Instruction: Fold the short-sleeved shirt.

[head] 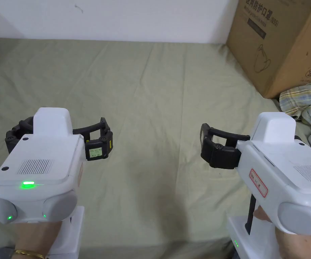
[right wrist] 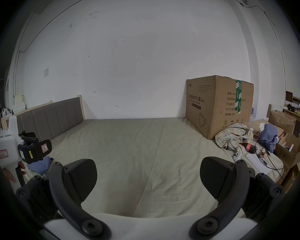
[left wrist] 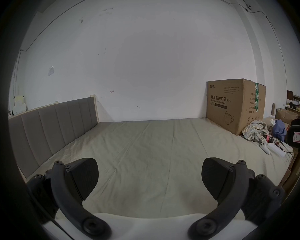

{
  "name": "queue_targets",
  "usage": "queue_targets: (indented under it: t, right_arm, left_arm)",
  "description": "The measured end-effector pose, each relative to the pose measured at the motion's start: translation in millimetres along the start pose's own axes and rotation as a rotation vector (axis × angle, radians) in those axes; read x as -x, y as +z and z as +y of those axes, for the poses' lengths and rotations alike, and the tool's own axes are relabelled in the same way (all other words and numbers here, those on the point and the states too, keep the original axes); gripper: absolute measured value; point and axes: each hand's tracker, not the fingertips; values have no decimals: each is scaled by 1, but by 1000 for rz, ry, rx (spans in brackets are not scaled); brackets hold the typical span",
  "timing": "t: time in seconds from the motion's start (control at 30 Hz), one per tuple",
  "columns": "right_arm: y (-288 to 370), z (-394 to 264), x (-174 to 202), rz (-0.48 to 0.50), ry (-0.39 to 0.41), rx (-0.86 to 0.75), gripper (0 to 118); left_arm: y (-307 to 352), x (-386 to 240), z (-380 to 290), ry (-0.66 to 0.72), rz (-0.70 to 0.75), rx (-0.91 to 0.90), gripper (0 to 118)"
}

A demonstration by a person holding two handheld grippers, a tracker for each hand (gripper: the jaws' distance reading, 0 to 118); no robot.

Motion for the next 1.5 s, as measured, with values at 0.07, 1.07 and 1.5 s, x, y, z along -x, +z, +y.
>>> queue_targets:
  t: [0.07, 1.07, 1.5]
  right_arm:
    - [0, 0, -1, 1, 0, -3, 117]
    - [4, 6, 2, 2, 9, -20, 117]
    - [3, 5, -1, -2, 14, -24, 117]
  left_arm:
    - [0, 0, 0, -5, 0, -1, 118]
    - [2, 1, 2, -5, -4, 0, 118]
    - [2, 1, 2, -5, -15, 1, 118]
